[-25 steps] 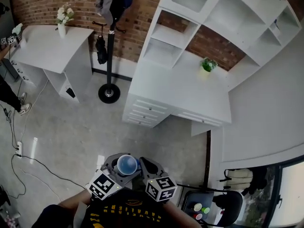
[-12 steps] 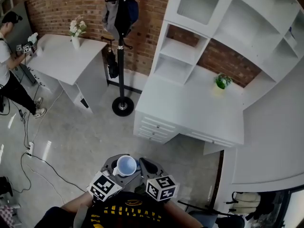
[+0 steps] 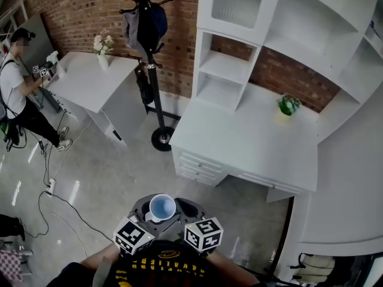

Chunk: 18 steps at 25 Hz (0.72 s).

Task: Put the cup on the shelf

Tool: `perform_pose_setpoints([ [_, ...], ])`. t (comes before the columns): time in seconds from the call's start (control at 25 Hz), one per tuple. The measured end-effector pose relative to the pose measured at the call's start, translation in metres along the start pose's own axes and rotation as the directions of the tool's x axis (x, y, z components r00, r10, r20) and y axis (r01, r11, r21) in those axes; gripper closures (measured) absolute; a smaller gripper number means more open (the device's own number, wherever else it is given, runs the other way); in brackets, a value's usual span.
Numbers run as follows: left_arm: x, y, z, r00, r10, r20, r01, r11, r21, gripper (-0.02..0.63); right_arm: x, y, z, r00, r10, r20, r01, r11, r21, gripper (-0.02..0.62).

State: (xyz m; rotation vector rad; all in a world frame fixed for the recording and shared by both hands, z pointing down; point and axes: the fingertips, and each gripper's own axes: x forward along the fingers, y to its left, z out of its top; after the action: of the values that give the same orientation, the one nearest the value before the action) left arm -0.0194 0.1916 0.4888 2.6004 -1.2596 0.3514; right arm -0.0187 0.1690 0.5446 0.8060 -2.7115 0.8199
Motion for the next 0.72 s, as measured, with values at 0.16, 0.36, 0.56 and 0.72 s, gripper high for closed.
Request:
perform_pose_setpoints([
  [0.16,0.014,-0.014,0.013,1.000,0.010,0.011,-0.010,1.000,0.001,0.310,-0.014,-0.010,0.006,1.000,0.020,0.015,-0.020,1.000,-0.005,0.601],
  [0.36,0.024,-0.026,0.008,1.000,0.009,-0.023,-0.009,1.000,0.002,0.310,-0.032,-0.024,0.014,0.998,0.005,0.059,-0.005,1.000,0.004,0.601],
  [0.56,0.027,-0.030,0.010,1.000,-0.008,-0.026,0.008,1.000,0.002,0.310,-0.039,-0.028,0.015,0.998,-0.007,0.067,0.006,1.000,0.016,0.601],
  [0.72,0.033,-0.023,0.016,0.999,-0.039,0.009,0.039,0.999,-0.027,0.310,-0.037,-0.037,0.019,0.996,-0.044,0.071,0.044,0.999,0.014,0.601],
])
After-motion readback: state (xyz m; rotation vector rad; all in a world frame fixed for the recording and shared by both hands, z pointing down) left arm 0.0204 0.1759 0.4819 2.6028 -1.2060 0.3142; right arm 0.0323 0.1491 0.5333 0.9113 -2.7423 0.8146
